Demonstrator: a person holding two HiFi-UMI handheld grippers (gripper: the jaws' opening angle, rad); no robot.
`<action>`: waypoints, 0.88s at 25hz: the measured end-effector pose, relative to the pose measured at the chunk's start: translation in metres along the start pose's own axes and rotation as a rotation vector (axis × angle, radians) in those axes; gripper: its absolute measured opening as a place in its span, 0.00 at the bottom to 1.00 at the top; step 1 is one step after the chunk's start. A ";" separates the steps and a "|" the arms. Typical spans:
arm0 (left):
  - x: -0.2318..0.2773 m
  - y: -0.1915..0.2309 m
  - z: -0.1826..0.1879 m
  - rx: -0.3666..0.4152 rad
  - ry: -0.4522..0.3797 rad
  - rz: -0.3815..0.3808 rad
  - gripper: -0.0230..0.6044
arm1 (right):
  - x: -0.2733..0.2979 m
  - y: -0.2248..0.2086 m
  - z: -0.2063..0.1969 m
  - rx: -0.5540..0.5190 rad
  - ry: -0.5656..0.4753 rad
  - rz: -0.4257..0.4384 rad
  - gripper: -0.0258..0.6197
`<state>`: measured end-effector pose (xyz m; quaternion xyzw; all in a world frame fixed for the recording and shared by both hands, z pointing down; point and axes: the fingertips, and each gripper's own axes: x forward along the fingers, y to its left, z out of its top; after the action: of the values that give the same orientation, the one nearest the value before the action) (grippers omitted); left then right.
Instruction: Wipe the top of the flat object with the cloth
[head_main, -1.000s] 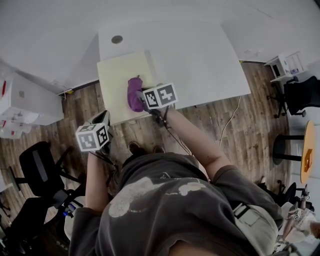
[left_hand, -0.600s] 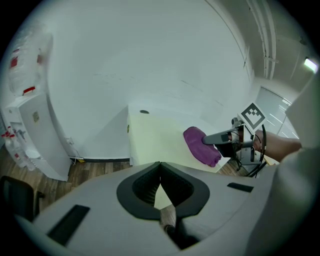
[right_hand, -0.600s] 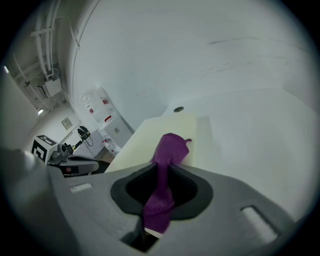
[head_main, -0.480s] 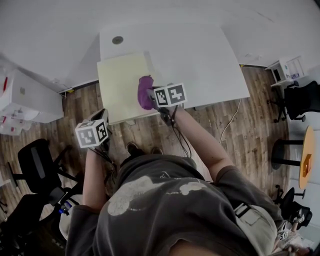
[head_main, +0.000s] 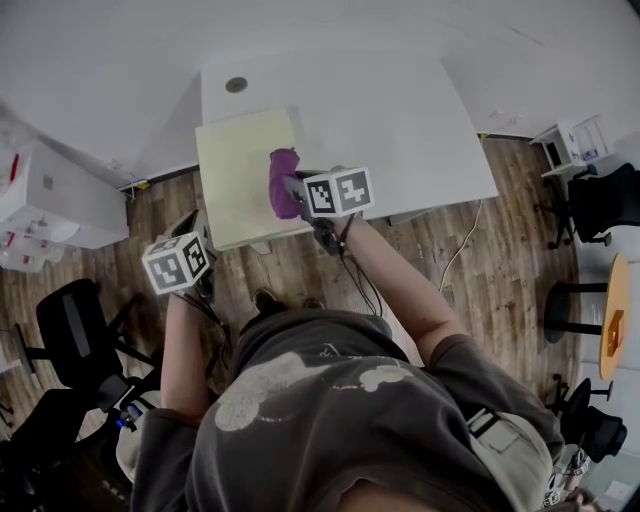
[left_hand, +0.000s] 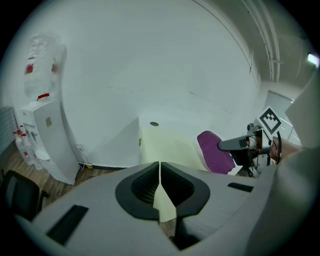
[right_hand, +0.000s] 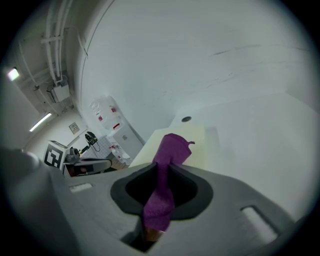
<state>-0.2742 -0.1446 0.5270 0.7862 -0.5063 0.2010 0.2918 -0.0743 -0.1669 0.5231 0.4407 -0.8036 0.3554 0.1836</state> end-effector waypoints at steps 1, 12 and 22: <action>-0.001 0.001 0.002 0.003 -0.004 0.000 0.04 | 0.002 0.010 0.002 -0.008 -0.002 0.020 0.14; -0.018 0.029 0.006 -0.014 -0.021 0.016 0.04 | 0.048 0.105 -0.017 -0.091 0.082 0.189 0.14; -0.018 0.039 0.000 -0.028 -0.010 0.007 0.04 | 0.084 0.146 -0.046 -0.132 0.183 0.244 0.14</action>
<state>-0.3167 -0.1451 0.5256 0.7812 -0.5133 0.1910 0.2996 -0.2436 -0.1297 0.5459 0.2929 -0.8527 0.3598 0.2401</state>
